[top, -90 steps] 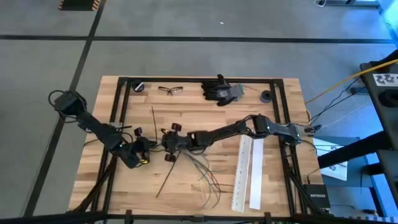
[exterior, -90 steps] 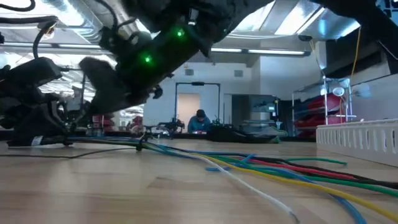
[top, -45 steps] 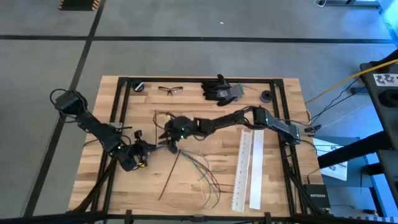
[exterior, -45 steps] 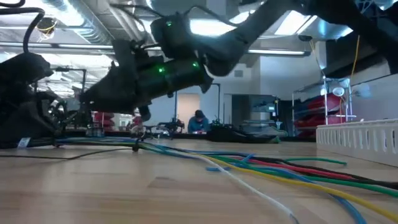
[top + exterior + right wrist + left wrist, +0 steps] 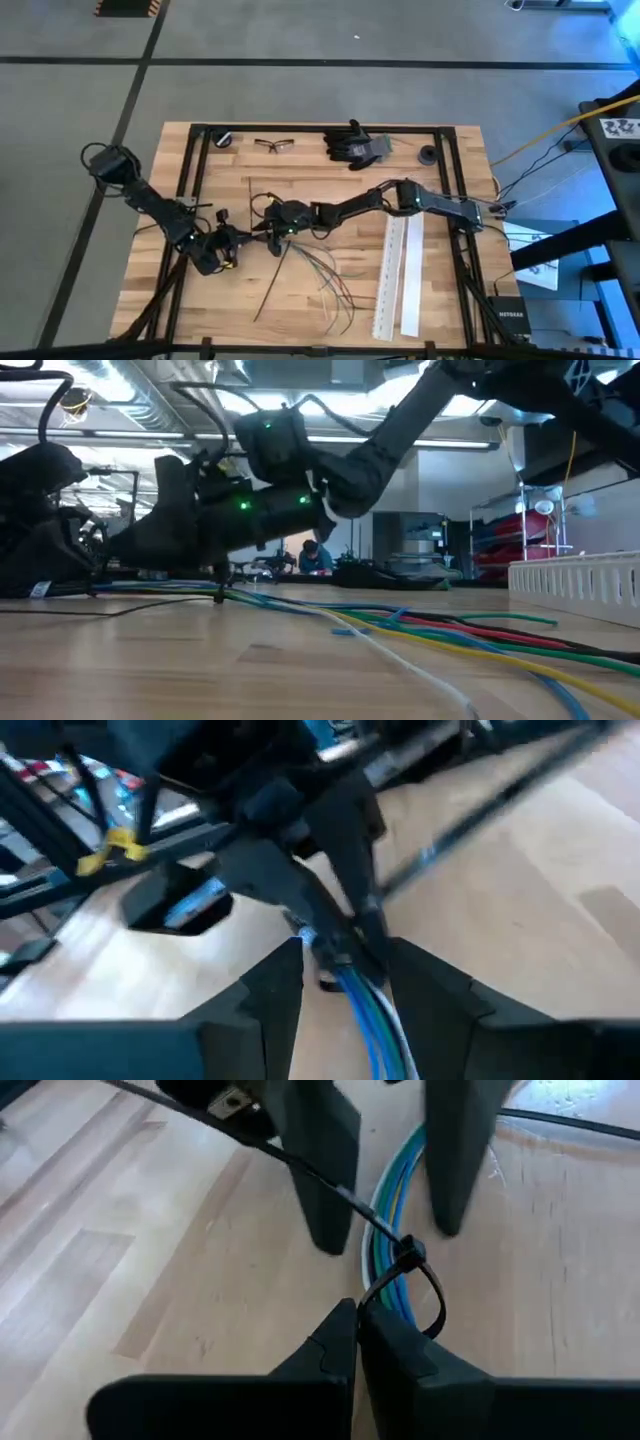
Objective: Ziptie cables
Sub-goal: Wrap the zip tie on the cables
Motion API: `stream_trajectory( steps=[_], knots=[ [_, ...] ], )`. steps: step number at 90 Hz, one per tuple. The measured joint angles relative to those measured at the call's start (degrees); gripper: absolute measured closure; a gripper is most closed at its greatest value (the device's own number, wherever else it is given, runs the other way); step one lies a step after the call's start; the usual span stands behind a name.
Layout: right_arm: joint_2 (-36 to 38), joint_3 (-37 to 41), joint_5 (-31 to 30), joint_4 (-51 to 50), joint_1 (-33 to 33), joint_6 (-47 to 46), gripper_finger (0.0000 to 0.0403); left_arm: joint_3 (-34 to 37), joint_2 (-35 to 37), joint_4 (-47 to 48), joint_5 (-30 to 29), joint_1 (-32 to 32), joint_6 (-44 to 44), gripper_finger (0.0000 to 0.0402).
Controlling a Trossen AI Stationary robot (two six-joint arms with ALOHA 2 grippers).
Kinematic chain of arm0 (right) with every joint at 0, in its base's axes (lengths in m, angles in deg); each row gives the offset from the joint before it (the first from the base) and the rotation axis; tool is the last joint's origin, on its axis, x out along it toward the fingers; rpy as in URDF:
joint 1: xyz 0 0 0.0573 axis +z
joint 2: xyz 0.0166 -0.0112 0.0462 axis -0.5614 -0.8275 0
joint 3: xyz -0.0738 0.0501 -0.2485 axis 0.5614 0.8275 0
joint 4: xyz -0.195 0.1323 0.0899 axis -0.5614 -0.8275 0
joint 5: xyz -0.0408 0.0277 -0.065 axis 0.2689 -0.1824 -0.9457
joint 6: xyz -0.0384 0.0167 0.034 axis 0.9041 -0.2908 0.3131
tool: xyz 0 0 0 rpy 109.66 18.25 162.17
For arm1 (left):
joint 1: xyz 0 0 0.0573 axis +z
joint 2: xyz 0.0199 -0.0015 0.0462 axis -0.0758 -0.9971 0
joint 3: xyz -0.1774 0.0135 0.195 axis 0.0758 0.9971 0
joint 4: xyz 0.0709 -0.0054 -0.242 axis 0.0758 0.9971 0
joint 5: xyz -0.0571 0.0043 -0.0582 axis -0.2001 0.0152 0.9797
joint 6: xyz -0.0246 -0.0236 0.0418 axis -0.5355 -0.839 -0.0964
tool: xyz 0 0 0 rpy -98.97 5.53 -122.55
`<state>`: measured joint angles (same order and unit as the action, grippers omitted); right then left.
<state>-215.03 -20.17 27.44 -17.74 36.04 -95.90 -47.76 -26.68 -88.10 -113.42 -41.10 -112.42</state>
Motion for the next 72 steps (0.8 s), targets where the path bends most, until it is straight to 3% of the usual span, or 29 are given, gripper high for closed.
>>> stream_trajectory(
  steps=[19, 41, 51, 72],
  knots=[
    [0.02, -0.46, 2.37, 1.15, 0.02, 1.76, 0.0281, 0.0, 0.0, 0.39, -0.2, -0.02, -0.22, 0.0401],
    [0.0, -0.46, 0.26, -0.22, 0.43, 11.33, 0.0392, 0.0, 0.0, 0.1, -0.18, -0.02, -0.72, 0.0401],
    [0.0, -0.46, -3.84, 0.05, 1.23, 14.76, 0.0398, -1.3, 0.42, 0.79, 1.61, 0.02, -0.89, 0.0401],
    [0.02, -0.46, -5.08, -0.05, 1.9, 16.32, 0.0402, -2.84, 1.22, 2.33, 7.94, 0.0, -0.12, 0.0401]
  ],
)
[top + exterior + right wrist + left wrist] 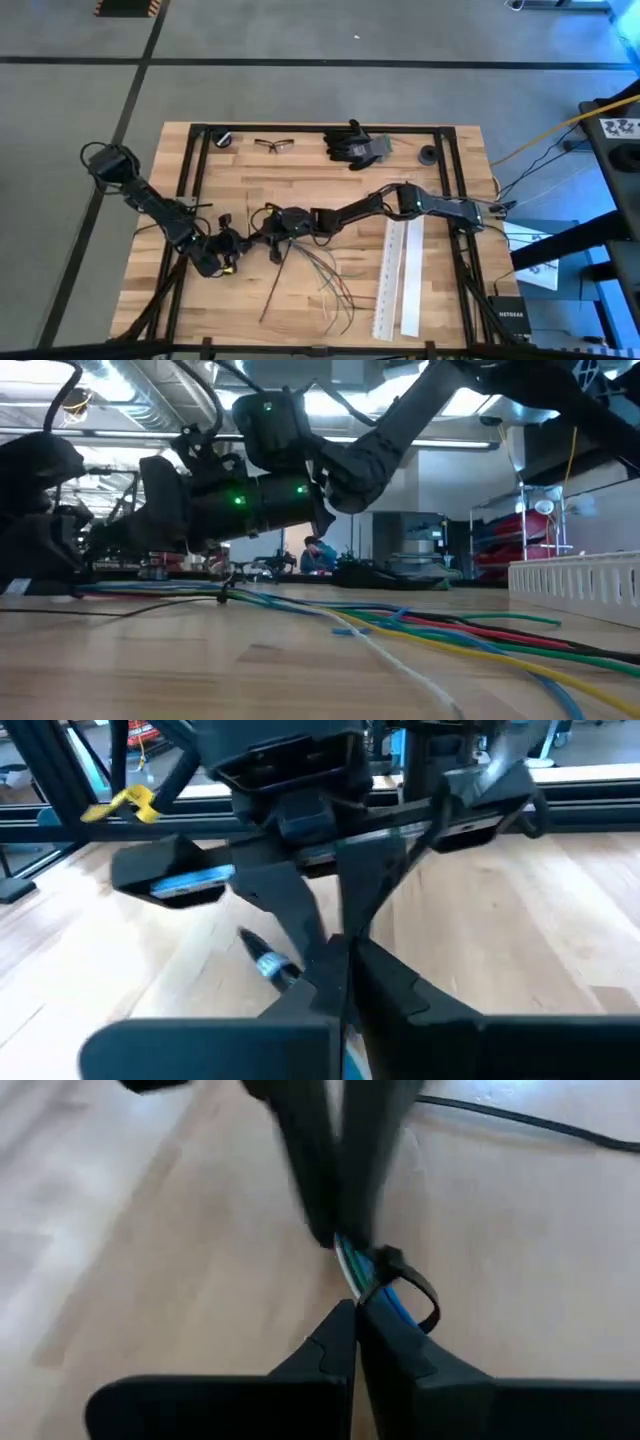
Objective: Ziptie cables
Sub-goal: Wrap the zip tie on the cables
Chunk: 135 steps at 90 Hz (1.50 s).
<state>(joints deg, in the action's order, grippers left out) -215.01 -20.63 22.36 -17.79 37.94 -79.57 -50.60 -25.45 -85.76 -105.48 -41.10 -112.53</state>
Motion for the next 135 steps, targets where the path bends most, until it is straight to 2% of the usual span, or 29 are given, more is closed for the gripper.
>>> stream_trajectory(
  steps=[11, 25, 42, 55, 63, 75, 101, 118, 135],
  knots=[
    [0.0, 0.0, 0.15, -0.01, -0.02, 0.02, 0.0402, -0.11, 0.02, 0.63, 0.77, 0.67, -4.66, 0.0394],
    [0.0, 0.0, 0.13, -0.94, -0.06, 0.04, 0.0403, -1.89, 0.81, 4.46, 4.13, 1.48, -6.24, 0.035],
    [0.0, 0.0, 0.15, -1.46, 0.01, 0.04, 0.0403, -6.02, 4.86, 16.03, 6.52, 1.64, -6.57, 0.0293],
    [0.0, 0.0, 0.13, -1.49, -0.04, 0.06, 0.0403, -10.94, 9.41, 27.11, 9.88, 1.6, -9.55, 0.0272],
    [0.0, 0.0, 0.13, -1.53, -0.04, 0.09, 0.0403, -13.39, 11.69, 29.84, 9.86, 1.59, -12.97, 0.0269],
    [0.0, 0.0, -0.49, -1.56, -0.03, 0.58, 0.0403, -14.01, 12.74, 25.98, 9.79, 1.59, -19.84, 0.0273],
    [0.0, 0.0, -0.95, -1.36, -0.02, 1.42, 0.0403, -13.86, 4.31, 25.53, 8.93, 1.72, -29.69, 0.0286],
    [0.0, 0.0, -0.95, -1.35, -0.02, 1.52, 0.0403, -13.81, -0.77, 25.67, 8.09, 1.72, -30.83, 0.0286],
    [0.0, 0.0, -0.95, -1.31, -0.02, 1.57, 0.0403, -14.42, 0.73, 28.0, 7.93, 1.72, -29.86, 0.0286]
  ],
)
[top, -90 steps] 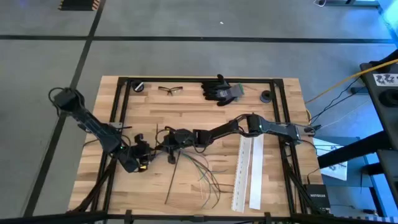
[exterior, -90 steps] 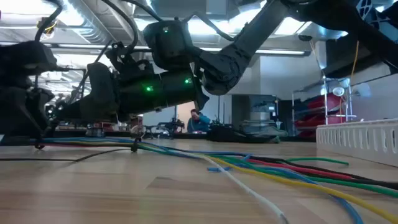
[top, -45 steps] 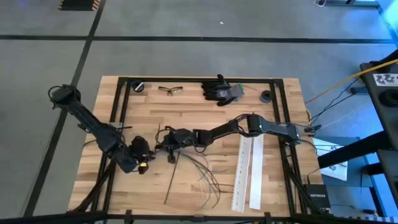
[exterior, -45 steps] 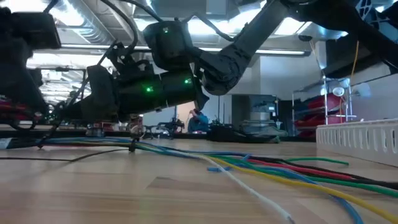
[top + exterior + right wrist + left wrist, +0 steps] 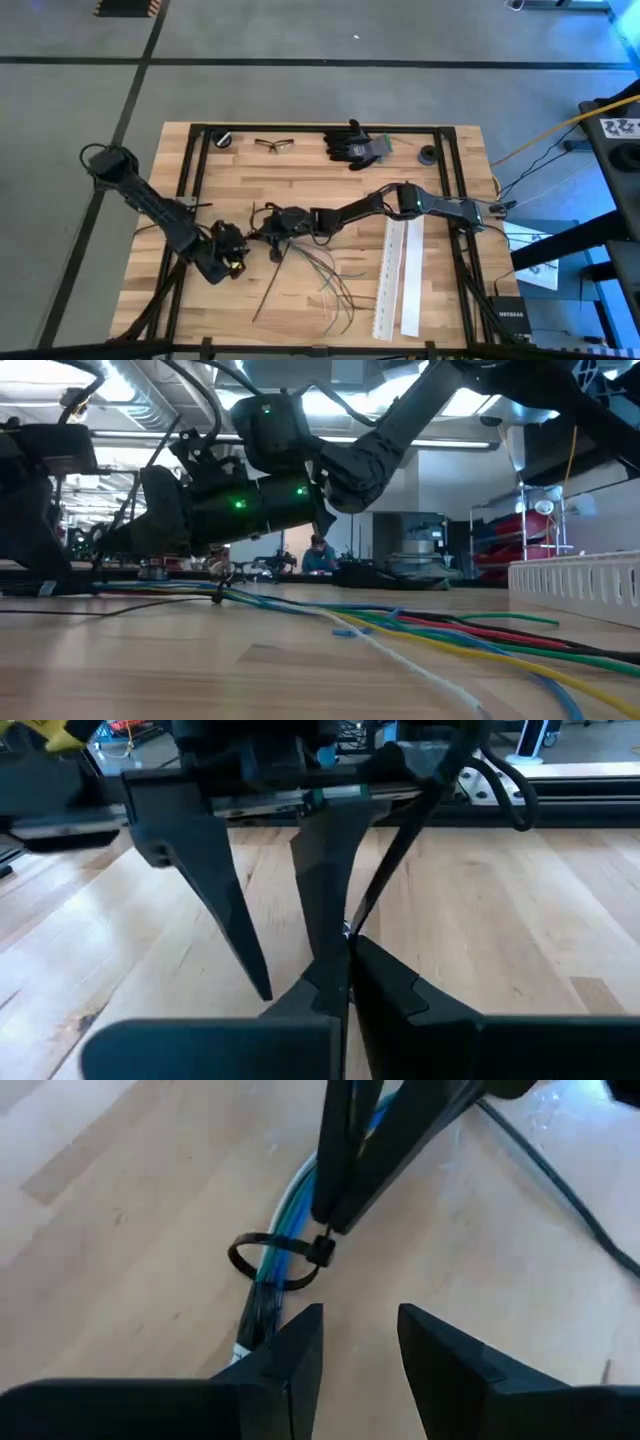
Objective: Ziptie cables
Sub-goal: Wrap the zip tie on the cables
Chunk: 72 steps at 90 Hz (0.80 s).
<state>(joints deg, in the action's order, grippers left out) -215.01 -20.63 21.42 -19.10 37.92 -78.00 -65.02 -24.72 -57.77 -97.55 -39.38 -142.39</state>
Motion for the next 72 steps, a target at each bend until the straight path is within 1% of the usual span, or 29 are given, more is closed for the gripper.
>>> stream_trajectory(
  steps=[12, 24, 37, 55, 61, 66, 72],
  knots=[
    [0.0, 0.0, 0.0, 0.04, 0.0, 0.02, 0.0403, -1.94, 1.48, 5.33, -2.5, 0.0, -0.03, 0.0286],
    [0.0, 0.0, 0.0, 0.07, 0.0, 0.02, 0.0403, -2.06, 1.34, 5.71, -7.13, -0.14, -0.03, 0.0286],
    [0.0, 0.0, -1.44, 0.11, -0.02, -0.02, 0.0403, -2.06, 0.08, 5.52, -8.93, -0.04, -0.04, 0.0286],
    [0.0, 0.0, -1.81, 0.13, -0.04, -3.36, 0.0403, -2.06, -4.59, 3.7, -14.12, -0.07, -0.27, 0.0286],
    [0.0, 0.0, -1.73, 0.13, -0.07, -3.56, 0.0403, -2.06, -6.7, 3.7, -14.6, 0.19, -0.5, 0.0287],
    [0.0, 0.0, -1.7, 0.19, -0.04, -3.58, 0.0403, -2.06, -8.59, 3.6, -14.6, 0.59, -0.92, 0.0295],
    [0.0, 0.02, -1.69, 0.79, -0.02, -3.61, 0.0403, -2.06, -10.85, 2.98, -14.66, 0.92, -1.44, 0.0314]
  ],
)
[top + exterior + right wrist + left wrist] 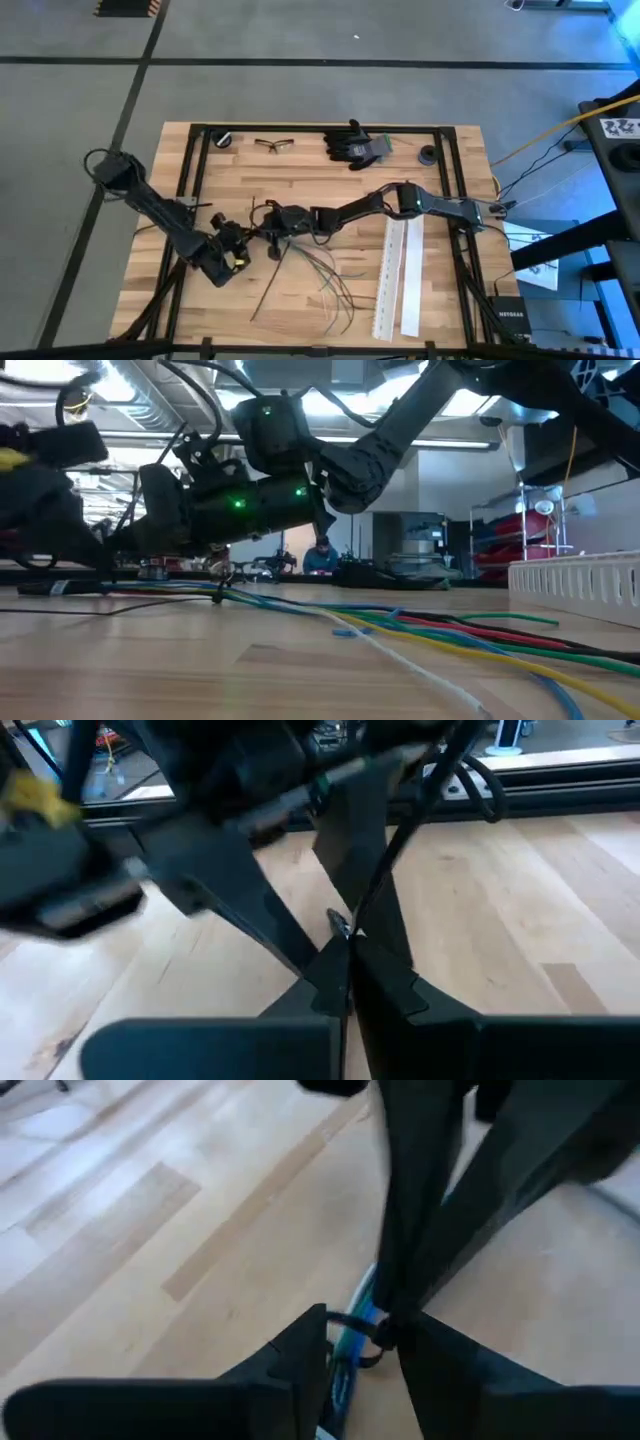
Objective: Ziptie cables
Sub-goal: Wrap the zip tie on the cables
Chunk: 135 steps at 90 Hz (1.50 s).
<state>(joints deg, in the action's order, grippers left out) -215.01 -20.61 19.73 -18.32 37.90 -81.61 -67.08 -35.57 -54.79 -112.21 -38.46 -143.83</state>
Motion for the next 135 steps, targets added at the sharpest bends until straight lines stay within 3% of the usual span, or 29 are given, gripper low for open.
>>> stream_trajectory(
  steps=[17, 63, 79, 88, 105, 117, 125, 135],
  knots=[
    [0.39, 0.0, -0.25, 0.33, -0.09, -0.03, 0.0403, 0.0, -3.46, -0.79, -1.22, 0.94, -0.37, 0.0394],
    [4.23, 0.0, -0.27, -1.23, -1.15, -1.19, 0.0402, -0.02, -3.39, -3.11, 3.34, -4.03, -5.6, 0.0401],
    [5.62, -0.06, 2.39, -8.19, -1.86, -2.91, 0.0398, -0.07, -3.39, -3.15, 3.79, -4.4, -6.12, 0.0401],
    [7.69, -0.04, 2.12, -15.69, -3.33, -2.93, 0.0373, -0.07, -3.39, -3.16, 3.79, -4.4, -6.13, 0.0401],
    [13.59, -0.08, 0.99, -32.05, -6.81, 1.89, 0.0291, -0.11, -3.39, -3.29, 3.91, -4.51, -6.12, 0.0401],
    [15.17, -0.06, 5.89, -42.96, -8.88, 3.69, 0.0249, -0.11, -3.39, -3.32, 3.97, -4.55, -5.9, 0.0401],
    [14.98, 1.93, 10.38, -41.68, -9.27, 4.78, 0.0234, -0.11, -3.39, -3.32, 3.97, -4.55, -5.83, 0.0401],
    [13.05, 7.23, 9.91, -27.48, -8.04, 1.72, 0.023, -0.11, -3.39, -3.33, 3.95, -4.55, -5.57, 0.0401]
  ],
)
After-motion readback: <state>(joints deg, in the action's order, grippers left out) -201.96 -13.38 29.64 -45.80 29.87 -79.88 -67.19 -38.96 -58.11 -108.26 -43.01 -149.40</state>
